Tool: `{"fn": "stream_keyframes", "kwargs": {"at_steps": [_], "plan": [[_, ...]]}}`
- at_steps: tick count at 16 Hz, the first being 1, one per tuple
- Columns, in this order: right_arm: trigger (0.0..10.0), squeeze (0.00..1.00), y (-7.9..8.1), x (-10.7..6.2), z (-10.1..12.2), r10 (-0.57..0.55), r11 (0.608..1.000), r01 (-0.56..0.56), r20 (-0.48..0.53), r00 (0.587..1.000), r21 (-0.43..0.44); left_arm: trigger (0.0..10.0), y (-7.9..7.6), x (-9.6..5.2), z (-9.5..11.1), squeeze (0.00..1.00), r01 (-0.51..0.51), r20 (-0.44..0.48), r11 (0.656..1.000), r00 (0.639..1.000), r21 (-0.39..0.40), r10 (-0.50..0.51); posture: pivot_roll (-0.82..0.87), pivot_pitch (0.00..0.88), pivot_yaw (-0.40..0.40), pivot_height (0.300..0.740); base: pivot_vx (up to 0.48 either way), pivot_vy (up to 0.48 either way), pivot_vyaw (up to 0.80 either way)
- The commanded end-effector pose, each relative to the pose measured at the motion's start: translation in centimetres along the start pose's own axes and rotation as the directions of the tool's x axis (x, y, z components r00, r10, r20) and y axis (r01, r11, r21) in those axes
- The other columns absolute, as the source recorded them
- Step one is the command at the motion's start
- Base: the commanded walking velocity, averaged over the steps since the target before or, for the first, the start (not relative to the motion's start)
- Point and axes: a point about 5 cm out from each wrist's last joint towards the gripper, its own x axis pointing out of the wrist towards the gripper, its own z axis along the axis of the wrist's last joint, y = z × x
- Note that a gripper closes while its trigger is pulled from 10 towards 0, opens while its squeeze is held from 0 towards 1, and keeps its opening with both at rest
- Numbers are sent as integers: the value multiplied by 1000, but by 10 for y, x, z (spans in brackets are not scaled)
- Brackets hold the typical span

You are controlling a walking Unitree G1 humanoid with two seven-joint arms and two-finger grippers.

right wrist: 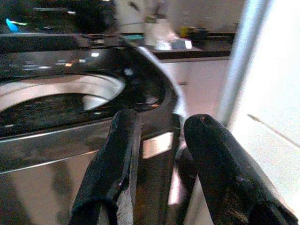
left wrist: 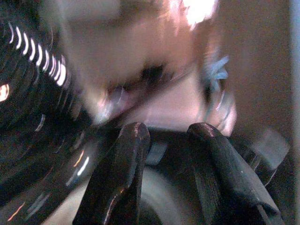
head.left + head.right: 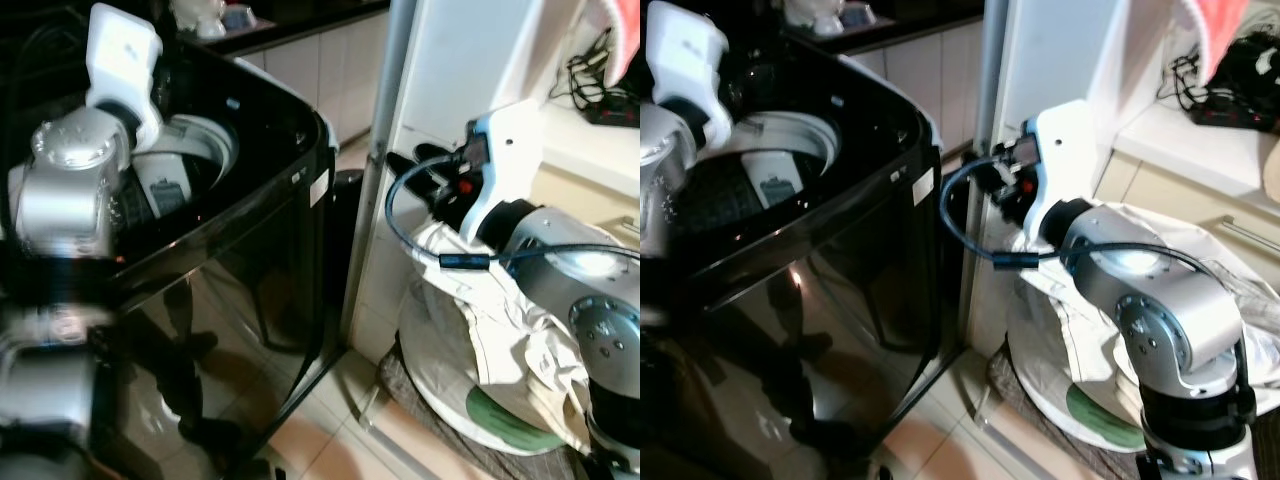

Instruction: Clothes washing

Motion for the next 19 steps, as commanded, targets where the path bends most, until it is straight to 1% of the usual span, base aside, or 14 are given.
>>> {"fn": "stream_keyframes", "kwargs": {"at_steps": [1,2,3,4,5,6,7,9,11,14,15,16,18,19], "plan": [[10000,0,-14,0,0,-116,993,116,0,993,-16,10000,-12,-12,-14,0,-27,9,996,1000,-90,27,-23,10,14,740,0,0,0],[10000,0,-18,0,-2,-150,988,150,-6,989,-27,10000,-20,-18,-19,0,-38,8,992,999,-120,39,-23,10,14,740,0,0,0],[10000,0,-36,-4,-20,-303,951,293,-102,948,-100,10000,-59,-41,-45,0,-28,-32,988,999,-155,23,-37,15,14,740,0,0,0],[10000,0,-44,-7,-29,-363,929,346,-144,921,-128,10000,-71,-49,-51,0,-29,-32,984,999,-174,24,-37,15,14,740,0,0,0],[10000,0,-66,-16,-42,-466,885,454,-204,861,-105,10000,-92,-63,-47,0,80,1,977,997,-200,-81,-41,18,12,740,0,0,0],[10000,0,-75,-19,-45,-494,868,492,-218,841,-70,10000,-100,-67,-45,0,142,16,969,990,-201,-142,-44,19,13,740,0,0,0],[10000,1000,-87,-22,-50,-506,856,516,-263,822,-37,10000,-111,-74,-40,0,254,61,945,967,-207,-247,-47,20,12,740,0,0,0],[10000,1000,-96,-25,-59,-498,863,497,-322,805,-90,10000,-122,-78,-40,0,307,63,926,952,-221,-300,-49,21,12,740,0,0,0],[10000,1000,-101,-29,-76,-473,874,475,-412,779,-107,10000,-122,-77,-46,0,279,27,939,960,-203,-280,-53,22,15,740,0,0,0],[10000,1000,-106,-29,-83,-485,865,486,-449,750,-123,10000,-126,-81,-46,0,327,22,931,945,-163,-328,-53,21,12,740,0,0,0],[10000,1000,-114,-29,-86,-502,854,502,-461,732,-134,10000,-128,-83,-41,0,364,48,915,931,-173,-362,-51,20,10,740,0,0,0],[10000,1000,-123,-29,-89,-521,846,506,-463,717,-169,10000,-134,-86,-35,0,427,72,886,904,-179,-421,-50,21,11,740,0,0,0],[10000,1000,-128,-28,-93,-512,854,483,-482,711,-194,10000,-140,-90,-31,0,494,81,853,869,-170,-487,-48,20,9,740,0,0,0],[10000,392,-131,-29,-98,-492,865,462,-510,705,-197,10000,-142,-93,-30,0,533,74,832,846,-152,-528,-48,20,9,740,0,0,0]]}}
